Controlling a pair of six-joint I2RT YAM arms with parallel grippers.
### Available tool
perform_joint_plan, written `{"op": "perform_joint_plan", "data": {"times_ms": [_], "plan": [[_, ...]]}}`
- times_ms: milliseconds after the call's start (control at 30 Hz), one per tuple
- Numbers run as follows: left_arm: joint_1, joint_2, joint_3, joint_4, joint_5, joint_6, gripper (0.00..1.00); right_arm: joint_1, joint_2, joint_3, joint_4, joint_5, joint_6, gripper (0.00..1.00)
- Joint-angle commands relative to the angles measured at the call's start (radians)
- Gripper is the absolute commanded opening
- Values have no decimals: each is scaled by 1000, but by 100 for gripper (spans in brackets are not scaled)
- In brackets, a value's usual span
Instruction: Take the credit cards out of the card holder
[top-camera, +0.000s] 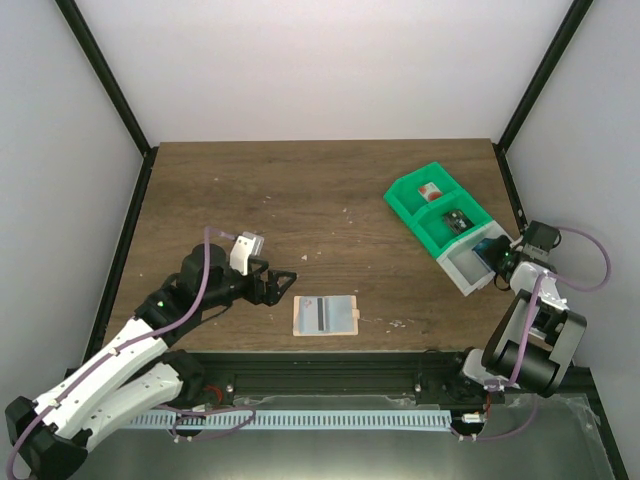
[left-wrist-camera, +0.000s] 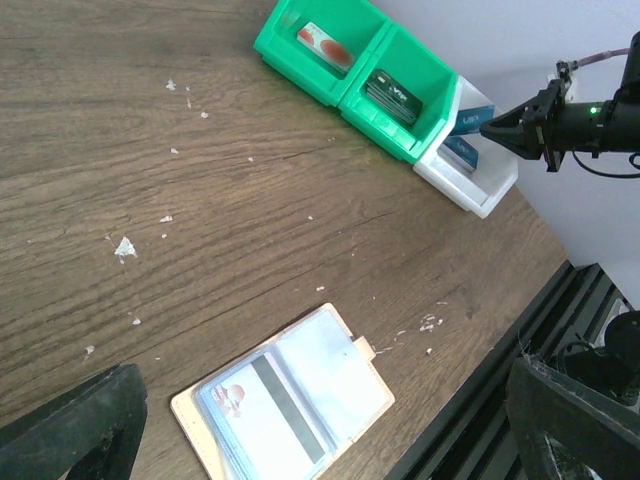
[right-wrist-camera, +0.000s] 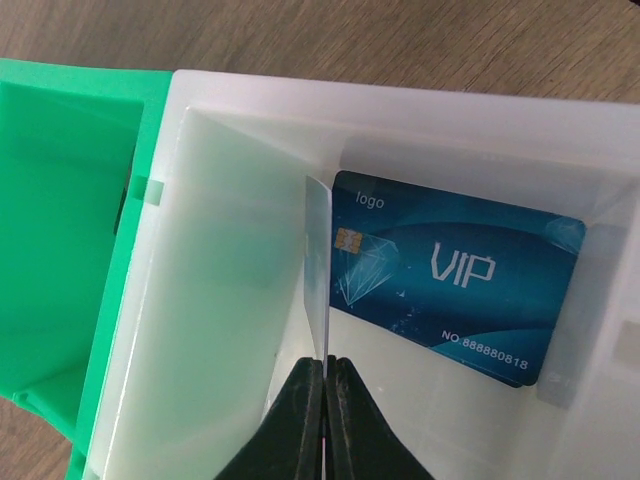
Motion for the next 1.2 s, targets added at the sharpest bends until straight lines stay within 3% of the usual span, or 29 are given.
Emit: {"op": "perform_joint_plan", "data": {"times_ms": [0, 1167], "plan": [[2, 0, -3, 15, 12, 16, 100, -19, 12, 28, 14, 38, -10, 2], [2, 18, -6, 20, 24, 14, 100, -21, 1, 59, -69, 148, 93, 21]]}}
